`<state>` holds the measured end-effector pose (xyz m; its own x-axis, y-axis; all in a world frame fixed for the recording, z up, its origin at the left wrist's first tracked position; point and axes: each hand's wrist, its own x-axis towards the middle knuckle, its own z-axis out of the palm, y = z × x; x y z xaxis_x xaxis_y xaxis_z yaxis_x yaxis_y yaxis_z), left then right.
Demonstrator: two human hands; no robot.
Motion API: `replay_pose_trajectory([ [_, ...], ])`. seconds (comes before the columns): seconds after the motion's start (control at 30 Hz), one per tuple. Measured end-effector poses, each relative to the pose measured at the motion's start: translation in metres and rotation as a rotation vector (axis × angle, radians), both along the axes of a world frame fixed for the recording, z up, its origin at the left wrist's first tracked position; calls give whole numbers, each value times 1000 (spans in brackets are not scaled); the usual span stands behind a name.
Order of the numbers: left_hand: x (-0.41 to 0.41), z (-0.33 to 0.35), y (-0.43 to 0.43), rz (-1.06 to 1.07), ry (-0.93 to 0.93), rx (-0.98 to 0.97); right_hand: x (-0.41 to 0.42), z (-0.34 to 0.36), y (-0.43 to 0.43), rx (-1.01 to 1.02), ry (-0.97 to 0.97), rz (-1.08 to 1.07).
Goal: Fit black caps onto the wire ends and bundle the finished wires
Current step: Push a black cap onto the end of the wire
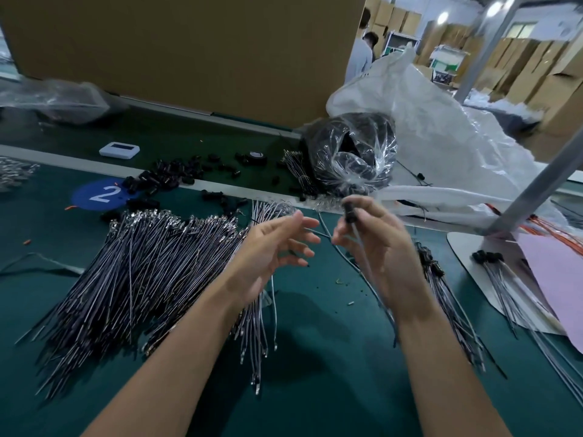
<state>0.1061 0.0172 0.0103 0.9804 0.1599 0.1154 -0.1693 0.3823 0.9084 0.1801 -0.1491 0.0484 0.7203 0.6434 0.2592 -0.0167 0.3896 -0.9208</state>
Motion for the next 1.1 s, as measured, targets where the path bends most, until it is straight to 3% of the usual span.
replay_pose_trajectory([
  [0.1,0,-1,-8,49,16,125,4,-23,15,-197,-85,-85],
  [0.2,0,-3,-13,147,50,220,5,-39,24,-213,-56,-100],
  [0.33,2,-2,-14,249,25,127,4,-44,24,-191,-5,-67],
  [0.6,3,-4,-10,294,35,31,-1,-47,25,-305,-119,-167],
  [1.1,7,-9,-14,322,29,109,-8,-53,30,-248,-120,-287],
])
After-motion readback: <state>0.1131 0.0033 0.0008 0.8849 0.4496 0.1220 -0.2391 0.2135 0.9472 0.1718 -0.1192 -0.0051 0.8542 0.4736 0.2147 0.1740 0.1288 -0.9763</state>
